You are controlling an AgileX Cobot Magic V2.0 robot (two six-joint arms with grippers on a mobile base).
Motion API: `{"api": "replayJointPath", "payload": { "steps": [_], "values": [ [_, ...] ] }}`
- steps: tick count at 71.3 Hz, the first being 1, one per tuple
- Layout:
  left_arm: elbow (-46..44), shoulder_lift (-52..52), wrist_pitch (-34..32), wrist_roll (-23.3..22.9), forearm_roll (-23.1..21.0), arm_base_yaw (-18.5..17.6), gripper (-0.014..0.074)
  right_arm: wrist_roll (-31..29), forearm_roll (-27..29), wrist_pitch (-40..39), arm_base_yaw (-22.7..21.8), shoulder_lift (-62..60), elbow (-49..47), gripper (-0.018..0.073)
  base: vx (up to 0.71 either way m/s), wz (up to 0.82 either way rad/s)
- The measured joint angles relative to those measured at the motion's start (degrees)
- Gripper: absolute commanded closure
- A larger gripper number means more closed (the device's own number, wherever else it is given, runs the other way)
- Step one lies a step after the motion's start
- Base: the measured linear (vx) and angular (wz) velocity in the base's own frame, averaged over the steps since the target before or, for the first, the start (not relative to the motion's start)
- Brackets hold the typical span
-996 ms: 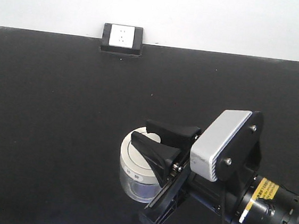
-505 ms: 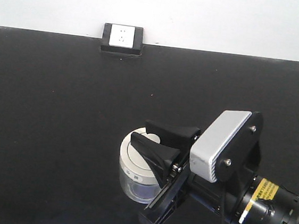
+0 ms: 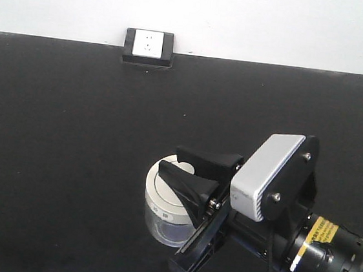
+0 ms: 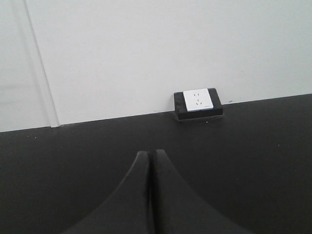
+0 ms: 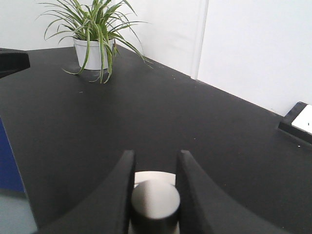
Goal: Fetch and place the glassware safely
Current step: 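Extend the right arm forward and lower the jar onto the benchtop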
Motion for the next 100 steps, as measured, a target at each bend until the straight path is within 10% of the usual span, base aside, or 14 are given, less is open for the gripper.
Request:
{"api": "replayJointPath", "payload": {
  "steps": [24,47,64,100],
  "values": [
    [0.0,0.0,0.0,0.0,0.0,0.0,0.0603,0.0,1.1,-0.2,0.0,0.3,0.0,0.0563,0.0,0.0],
    [0.0,0.0,0.0,0.0,0.0,0.0,0.0603,-12.2,15.7,-0.4,-0.4,7.3,-3.2,0.056,0.0,0.0],
    [0.0,0.0,0.0,0.0,0.0,0.0,0.0603,-14.5,17.9,-0.4,-8.6,13.3,-8.3,0.056,0.0,0.0],
    [0.0,0.0,0.0,0.0,0.0,0.0,0.0603,6.8,-8.7,-22.0,-22.2,29.7,-14.6,0.056,0.0,0.0]
  ]
}}
